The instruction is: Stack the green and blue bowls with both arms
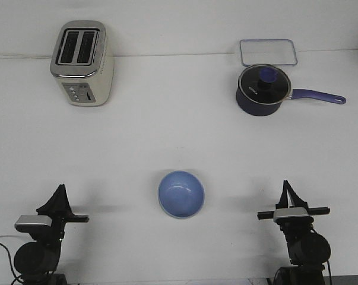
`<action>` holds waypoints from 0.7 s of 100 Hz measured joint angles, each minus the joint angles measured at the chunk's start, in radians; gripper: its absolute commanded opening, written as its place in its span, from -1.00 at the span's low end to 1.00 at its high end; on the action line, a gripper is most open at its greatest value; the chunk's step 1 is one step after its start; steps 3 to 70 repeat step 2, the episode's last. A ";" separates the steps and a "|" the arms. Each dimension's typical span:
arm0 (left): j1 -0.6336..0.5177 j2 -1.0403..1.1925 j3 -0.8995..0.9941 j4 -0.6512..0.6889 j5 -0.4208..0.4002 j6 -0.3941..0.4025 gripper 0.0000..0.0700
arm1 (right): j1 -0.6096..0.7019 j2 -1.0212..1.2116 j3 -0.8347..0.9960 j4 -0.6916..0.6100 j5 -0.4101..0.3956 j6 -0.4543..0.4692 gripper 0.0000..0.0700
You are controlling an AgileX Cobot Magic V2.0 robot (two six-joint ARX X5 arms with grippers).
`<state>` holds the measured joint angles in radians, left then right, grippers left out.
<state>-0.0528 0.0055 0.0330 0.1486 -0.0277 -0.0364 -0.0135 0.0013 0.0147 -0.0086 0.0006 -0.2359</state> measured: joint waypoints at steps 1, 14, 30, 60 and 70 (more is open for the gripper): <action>0.000 0.000 0.000 0.000 0.000 0.000 -0.96 | 0.000 0.000 0.000 0.000 0.000 0.000 -1.00; 0.000 0.000 0.000 0.000 0.000 0.000 -0.96 | 0.000 0.000 0.000 0.000 0.000 0.000 -1.00; 0.000 0.000 0.000 0.000 0.000 0.000 -0.96 | 0.000 0.000 0.000 0.000 0.000 0.000 -1.00; 0.000 0.000 0.000 0.000 0.000 0.000 -0.96 | 0.000 0.000 0.000 0.000 0.000 0.000 -1.00; 0.000 0.000 0.000 0.000 0.000 0.000 -0.96 | 0.000 0.000 0.000 0.000 0.000 0.000 -1.00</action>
